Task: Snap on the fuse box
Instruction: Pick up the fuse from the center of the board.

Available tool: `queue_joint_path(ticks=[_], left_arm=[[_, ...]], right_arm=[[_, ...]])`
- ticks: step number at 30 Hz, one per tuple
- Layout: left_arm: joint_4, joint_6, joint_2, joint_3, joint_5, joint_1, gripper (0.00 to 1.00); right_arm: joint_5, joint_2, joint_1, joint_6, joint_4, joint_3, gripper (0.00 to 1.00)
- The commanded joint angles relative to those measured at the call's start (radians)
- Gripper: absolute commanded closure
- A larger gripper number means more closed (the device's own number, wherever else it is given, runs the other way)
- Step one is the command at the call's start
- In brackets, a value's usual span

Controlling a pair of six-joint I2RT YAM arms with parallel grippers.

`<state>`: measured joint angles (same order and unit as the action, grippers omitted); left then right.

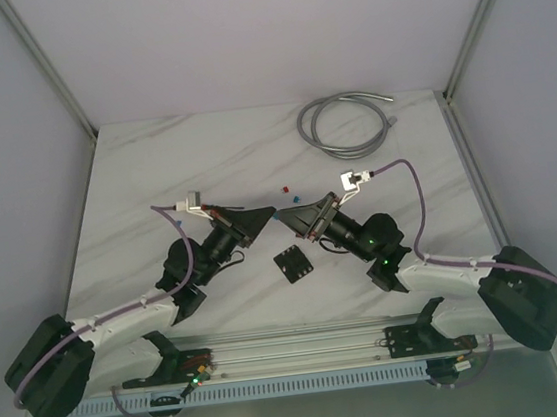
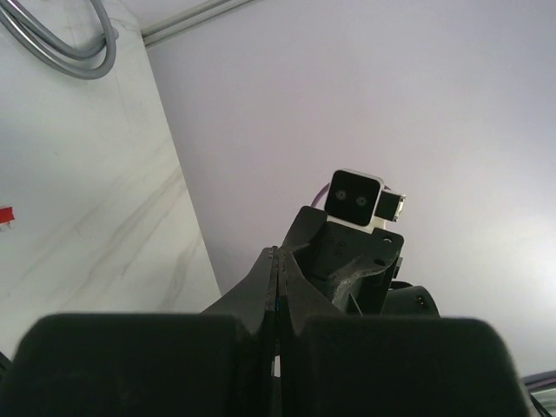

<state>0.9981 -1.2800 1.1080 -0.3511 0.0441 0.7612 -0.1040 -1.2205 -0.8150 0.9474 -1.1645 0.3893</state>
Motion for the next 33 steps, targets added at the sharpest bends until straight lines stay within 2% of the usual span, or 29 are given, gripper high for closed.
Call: queue_joint_path(ticks=[1, 20, 27, 29, 30, 33], left_arm=[[0.091, -0.034, 0.021, -0.014, 0.024, 0.022, 1.00], [0.125, -0.080, -0.007, 0.033, 0.104, 0.038, 1.00], [0.110, -0.085, 0.014, 0.023, 0.097, 0.043, 1.00], [0.088, -0.082, 0.015, 0.023, 0.103, 0.043, 1.00], [0.075, -0.079, 0.016, 0.024, 0.109, 0.043, 0.98], [0.014, -0.048, -0.003, 0.032, 0.143, 0.043, 0.85]], right_arm=[[-0.009, -0.009, 0.002, 0.007, -0.077, -0.001, 0.62], [-0.041, -0.049, 0.002, 0.004, -0.139, -0.001, 0.82], [-0.065, -0.066, 0.002, -0.006, -0.153, 0.009, 0.99], [-0.076, -0.060, 0.002, -0.023, -0.130, 0.018, 1.00], [-0.082, -0.054, 0.003, -0.034, -0.103, 0.025, 1.00], [-0.087, -0.029, 0.002, -0.076, 0.001, 0.044, 1.00]])
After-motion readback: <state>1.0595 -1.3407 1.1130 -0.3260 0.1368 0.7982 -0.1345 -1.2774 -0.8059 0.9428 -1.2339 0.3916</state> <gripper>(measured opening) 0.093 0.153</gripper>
